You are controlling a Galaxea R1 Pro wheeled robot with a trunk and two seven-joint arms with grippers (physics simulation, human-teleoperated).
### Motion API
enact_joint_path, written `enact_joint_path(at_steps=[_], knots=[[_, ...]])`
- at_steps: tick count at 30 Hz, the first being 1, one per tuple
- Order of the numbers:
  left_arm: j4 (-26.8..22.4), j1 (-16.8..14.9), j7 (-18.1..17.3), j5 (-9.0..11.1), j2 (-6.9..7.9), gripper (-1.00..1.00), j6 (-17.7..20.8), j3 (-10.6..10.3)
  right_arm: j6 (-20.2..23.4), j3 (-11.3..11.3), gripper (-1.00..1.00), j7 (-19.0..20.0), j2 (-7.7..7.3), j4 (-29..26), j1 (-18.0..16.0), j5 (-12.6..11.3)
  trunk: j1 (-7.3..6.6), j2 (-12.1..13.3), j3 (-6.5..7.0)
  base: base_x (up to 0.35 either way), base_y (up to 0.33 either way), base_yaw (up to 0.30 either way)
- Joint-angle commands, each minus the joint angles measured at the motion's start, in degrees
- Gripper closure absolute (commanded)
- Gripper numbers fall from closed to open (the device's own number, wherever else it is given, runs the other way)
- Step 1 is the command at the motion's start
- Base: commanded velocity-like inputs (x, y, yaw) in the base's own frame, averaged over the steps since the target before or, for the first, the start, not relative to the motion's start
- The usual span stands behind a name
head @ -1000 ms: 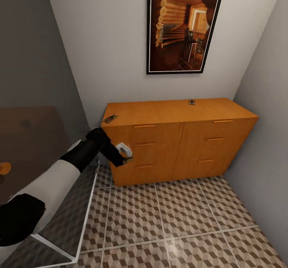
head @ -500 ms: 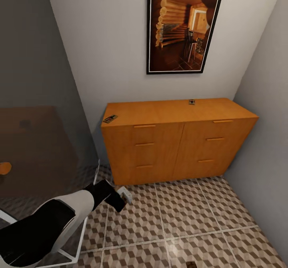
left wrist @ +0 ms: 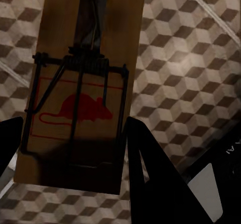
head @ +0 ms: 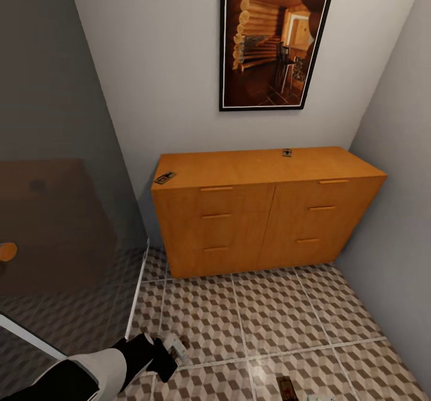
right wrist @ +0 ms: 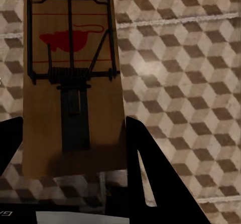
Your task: Take the four mousetraps from the cabinet in the bathroom and place them on the bathroom floor. Make sure all four end up on the same floor surface, and ensure that at least two of them are either under or directly next to the same bathroom sink.
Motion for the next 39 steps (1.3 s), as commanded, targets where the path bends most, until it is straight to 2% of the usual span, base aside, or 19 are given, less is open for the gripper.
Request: enact_joint_path(at_steps=[1,5,10,12,14,15,16,17,21,22,23,24,25,27,29,30,33,39], knots=[[0.08,0.27,-0.01,-0.75,0.18,1.0,-0.56,0.45,-0.2,0.45,1.0,0.21,-0.05,-0.17,-0.04,-0.63,0.0,-0.03,-0.04,0.0,0.0,0.0],[0.08,3.19,0.53,-0.55,1.92,1.0,-3.19,0.47,-0.15,0.45,1.0,0.22,-0.98,-2.32,-0.03,-0.63,0.0,-0.03,-0.04,0.0,0.0,0.0],[0.08,6.19,0.88,-0.48,2.87,1.0,-6.62,0.49,0.09,0.45,1.0,0.16,-1.32,-5.9,-0.02,-0.63,0.0,-0.03,-0.04,0.0,0.0,0.0],[0.08,7.47,0.93,-0.15,3.0,1.0,-7.37,0.49,0.13,0.45,1.0,0.15,-1.34,-6.73,-0.02,-0.63,0.0,-0.03,-0.04,0.0,0.0,0.0],[0.08,9.17,1.01,1.36,3.28,1.0,-7.87,0.49,0.15,0.45,1.0,0.15,-1.35,-7.73,-0.01,-0.63,0.0,-0.03,-0.04,0.0,0.0,0.0],[0.08,10.21,1.51,3.5,3.97,1.0,-8.08,0.49,0.16,0.45,1.0,0.15,-1.35,-8.78,0.0,-0.6,0.0,-0.03,-0.04,0.0,0.0,0.0],[0.08,10.5,1.83,4.39,4.31,1.0,-8.15,0.49,0.16,0.45,1.0,0.15,-1.36,-9.14,0.01,-0.59,0.0,-0.03,-0.04,0.0,0.0,0.0],[0.08,10.93,2.62,6.35,5.09,1.0,-8.32,0.49,0.17,0.45,1.0,0.15,-1.36,-9.75,0.0,-0.57,0.0,-0.03,-0.04,0.0,0.0,0.0],[0.13,12.2,4.6,15.17,8.28,1.0,-10.03,0.49,0.17,0.45,1.0,0.03,-1.42,-11.41,0.01,-0.55,0.0,-0.03,-0.04,0.0,0.0,0.0],[0.15,12.63,4.82,17.98,9.25,1.0,-11.04,0.49,0.17,0.45,1.0,-0.3,-1.6,-11.81,0.02,-0.55,0.0,-0.03,-0.04,0.0,0.0,0.0],[0.15,12.85,4.92,19.68,9.87,1.0,-11.52,0.49,0.17,0.45,1.0,-0.57,-1.77,-11.96,0.01,-0.54,0.0,-0.03,-0.04,0.0,0.0,0.0],[0.16,12.94,4.96,20.52,10.17,1.0,-11.71,0.49,0.17,0.45,1.0,-0.67,-1.86,-12.02,0.02,-0.54,0.0,-0.03,-0.04,0.0,0.0,0.0],[0.16,13.08,5.01,22.21,10.81,1.0,-11.97,0.49,0.17,0.45,1.0,-0.82,-2.0,-12.1,0.01,-0.54,0.0,-0.03,-0.04,0.0,0.0,0.0],[0.14,13.25,5.07,25.97,11.91,1.0,-12.32,0.49,0.17,0.45,1.0,-0.99,-2.17,-12.18,0.03,-0.54,0.0,-0.03,-0.04,0.0,0.0,0.0],[0.16,13.71,5.13,30.64,12.51,1.0,-12.65,0.49,0.17,0.45,1.0,-1.1,-2.28,-12.22,0.03,-0.54,0.0,-0.03,-0.04,0.0,0.0,0.0],[0.16,13.97,5.2,32.13,12.61,1.0,-12.73,0.49,0.17,0.45,1.0,-1.12,-2.29,-12.23,0.02,-0.54,0.0,-0.03,-0.04,0.0,0.0,0.0],[0.16,14.39,6.7,34.64,12.22,1.0,-12.81,0.49,0.09,0.45,1.0,-1.16,-2.32,-12.24,0.03,-0.54,0.0,-0.03,-0.04,0.0,0.0,0.0],[0.01,14.56,11.66,35.66,9.68,1.0,-12.89,0.47,-1.06,0.6,1.0,-1.09,-2.3,-12.1,0.02,-0.51,0.0,-0.03,-0.04,0.0,0.0,0.0]])
